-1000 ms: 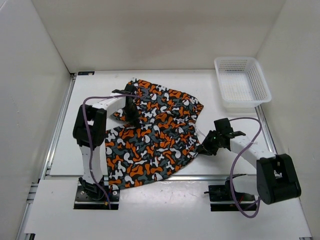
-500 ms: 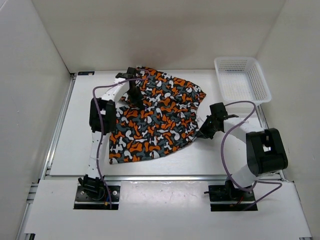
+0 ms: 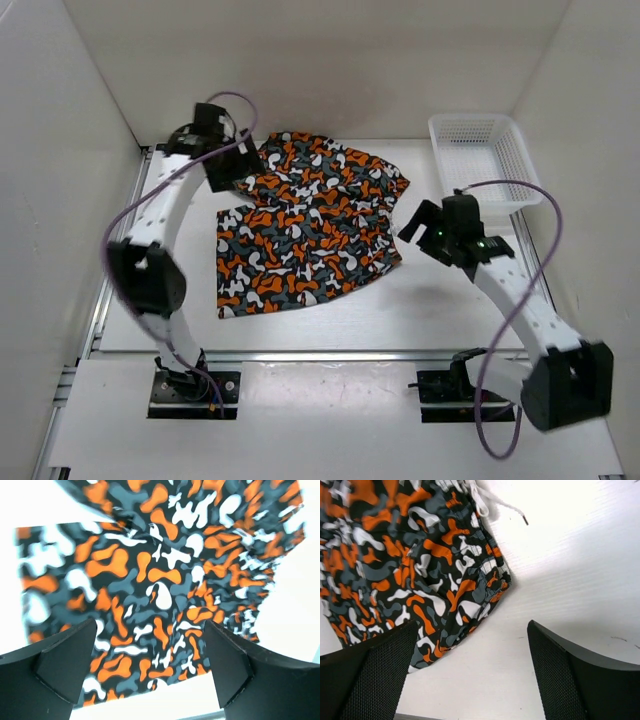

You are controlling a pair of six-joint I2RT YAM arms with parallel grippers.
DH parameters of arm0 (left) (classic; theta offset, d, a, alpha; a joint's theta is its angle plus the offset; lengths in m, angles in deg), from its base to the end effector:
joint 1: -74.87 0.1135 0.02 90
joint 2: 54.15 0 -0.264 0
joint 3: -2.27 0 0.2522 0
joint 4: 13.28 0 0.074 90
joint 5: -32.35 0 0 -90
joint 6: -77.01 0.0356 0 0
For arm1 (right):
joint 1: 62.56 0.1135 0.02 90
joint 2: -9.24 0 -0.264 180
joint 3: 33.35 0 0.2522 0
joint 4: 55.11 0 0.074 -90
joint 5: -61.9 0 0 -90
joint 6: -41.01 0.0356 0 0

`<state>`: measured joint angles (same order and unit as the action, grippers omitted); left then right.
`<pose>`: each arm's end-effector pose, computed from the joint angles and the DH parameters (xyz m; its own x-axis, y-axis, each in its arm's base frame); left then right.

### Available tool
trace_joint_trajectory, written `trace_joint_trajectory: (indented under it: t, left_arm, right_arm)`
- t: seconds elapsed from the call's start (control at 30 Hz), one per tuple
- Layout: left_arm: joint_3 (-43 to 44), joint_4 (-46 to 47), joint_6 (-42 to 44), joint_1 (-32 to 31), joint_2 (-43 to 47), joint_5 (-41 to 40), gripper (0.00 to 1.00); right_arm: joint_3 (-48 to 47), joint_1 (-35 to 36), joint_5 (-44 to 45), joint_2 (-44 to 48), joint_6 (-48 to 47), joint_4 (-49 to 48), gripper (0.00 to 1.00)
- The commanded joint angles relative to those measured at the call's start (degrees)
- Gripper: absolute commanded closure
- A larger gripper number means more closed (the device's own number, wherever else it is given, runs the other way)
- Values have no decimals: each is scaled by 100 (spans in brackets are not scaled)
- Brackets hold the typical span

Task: Fold and stack the shorts
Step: Flatten the shorts out, then fold the shorts

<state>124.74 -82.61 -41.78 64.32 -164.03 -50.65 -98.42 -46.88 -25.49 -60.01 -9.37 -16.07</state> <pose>0.4080 -0.0804 0.3253 -0.8396 -0.3299 -0.4316 -0.1791 0.9182 -0.3534 0.2487 0.0681 0.2670 -0.6597 0.4765 -0.5812 0.2371 0.8658 0.4407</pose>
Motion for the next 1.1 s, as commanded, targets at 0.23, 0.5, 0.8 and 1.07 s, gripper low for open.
trace_joint_trajectory:
  t: [0.23, 0.5, 0.8, 1.07]
  left_arm:
    - [-4739, 64, -1407, -229, 3867, -1421, 1]
    - [-6519, 134, -3104, 193, 5337, -586, 1]
    - [-7161, 679, -3695, 193, 4662, -832, 1]
    - [-7214, 1013, -3695, 246, 4019, -1139, 15]
  right_arm:
    - [1580, 348, 1074, 2319, -122, 353, 9]
    - [1387, 207, -532, 1249, -183, 250, 26]
    - [1264, -83, -1280, 430, -6, 65, 27]
    - [1211, -188, -1404, 378, -6, 12, 26]
